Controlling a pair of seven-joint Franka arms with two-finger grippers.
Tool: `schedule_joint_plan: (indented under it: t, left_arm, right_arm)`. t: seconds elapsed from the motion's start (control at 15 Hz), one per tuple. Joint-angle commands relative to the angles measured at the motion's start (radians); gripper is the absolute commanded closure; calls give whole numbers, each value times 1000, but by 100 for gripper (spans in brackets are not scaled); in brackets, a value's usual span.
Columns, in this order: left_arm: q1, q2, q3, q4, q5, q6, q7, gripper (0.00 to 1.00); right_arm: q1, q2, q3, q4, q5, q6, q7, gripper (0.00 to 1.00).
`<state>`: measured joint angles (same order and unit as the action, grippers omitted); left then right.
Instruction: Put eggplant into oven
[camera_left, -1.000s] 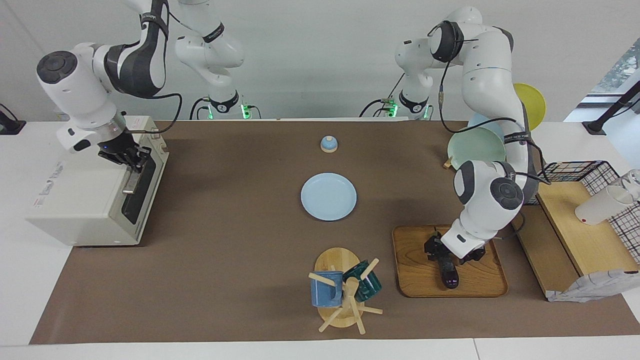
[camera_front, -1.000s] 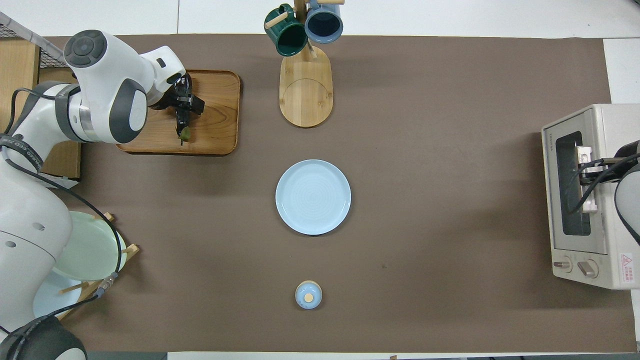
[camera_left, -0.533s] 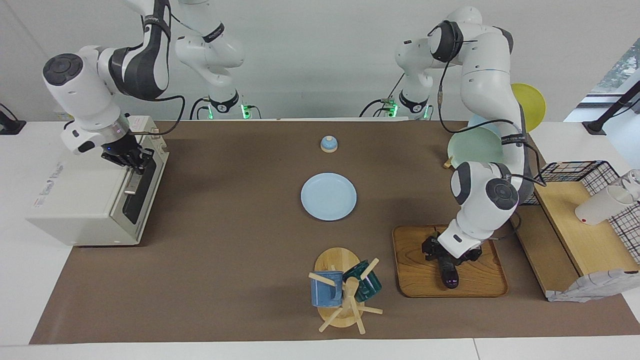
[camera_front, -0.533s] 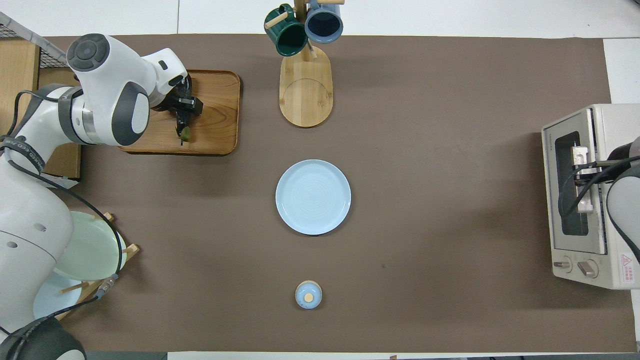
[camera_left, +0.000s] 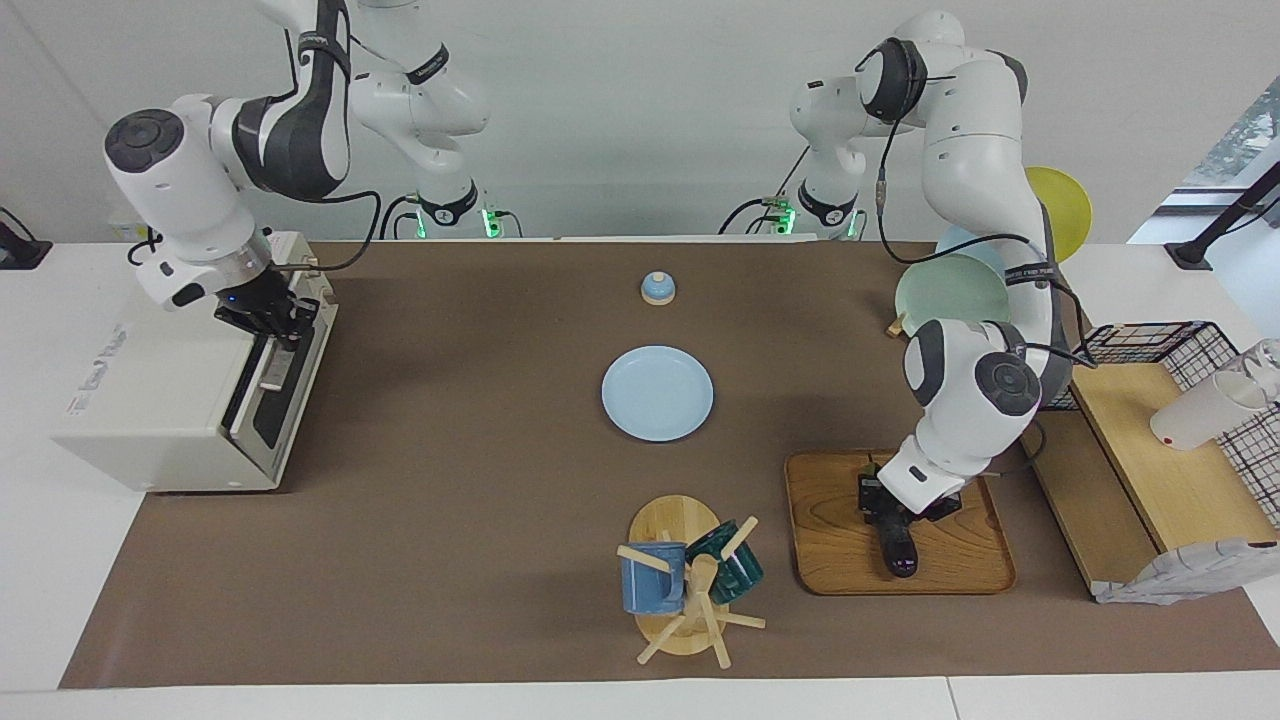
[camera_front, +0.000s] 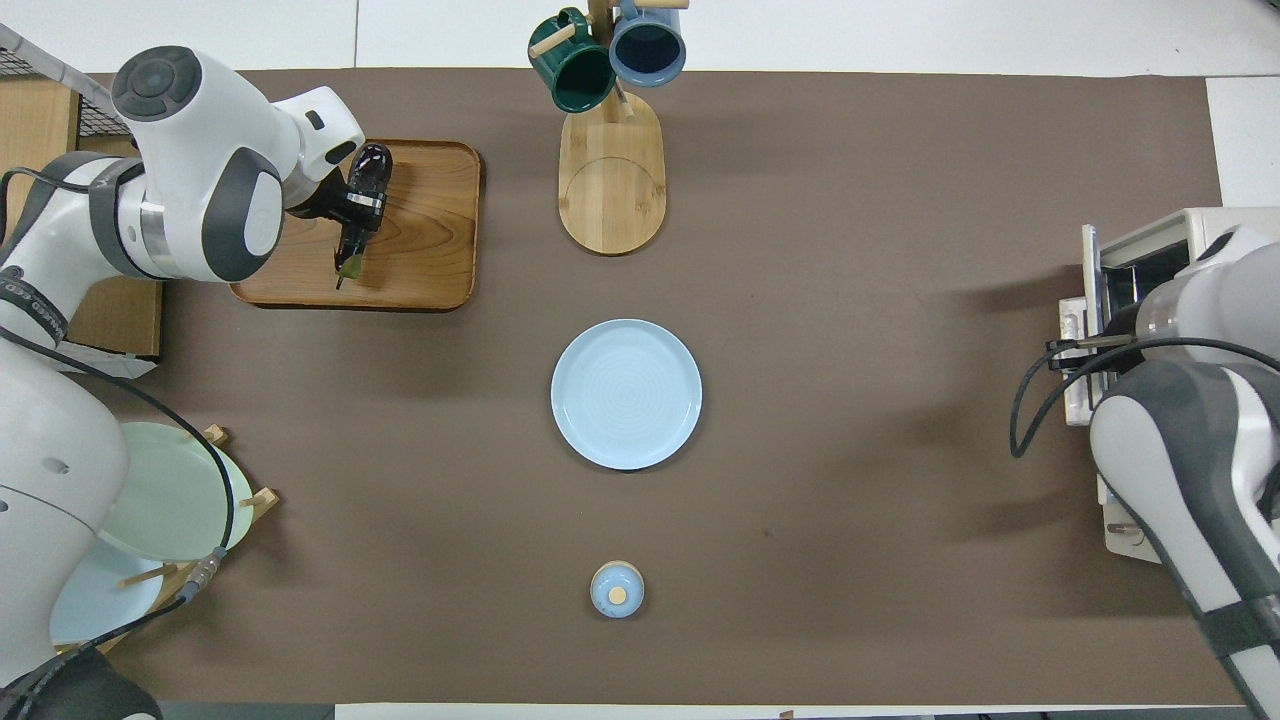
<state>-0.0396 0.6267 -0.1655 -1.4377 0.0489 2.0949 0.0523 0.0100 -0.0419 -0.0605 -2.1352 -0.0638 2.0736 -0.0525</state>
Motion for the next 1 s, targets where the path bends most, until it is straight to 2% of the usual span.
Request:
schedule_joint_plan:
  t: [0.0,0.2,0.33,0.47,0.6,0.73,0.93]
  left_arm:
    - [-3,-108,3,-27,-47,-99,-70,100]
    - [-37,-232,0,-81,-54,-200,-178,100]
    - [-95,-297,0,-121,-84,-239,-279,100]
    - [-166,-346,0,-168,-96,-236,-404,100]
    - [-245,-361,0,-199,-96,-225,-495,100]
    - [-313,-378,0,-239,-101,-176,-572,100]
    - [-428,-435,0,-441,-115,73,-690,100]
  right_arm:
    - [-4,72,-7,-15,-10,124,22,100]
    - [17,100,-5,-54,-8,239,28,100]
    - [25,128,-4,-60,-7,273,49,100]
    - [27,142,1,-60,-7,287,86,100]
    - [25,154,1,-60,-7,289,88,100]
    - [24,169,1,-65,-5,287,88,100]
    - [25,165,1,-84,13,287,106,100]
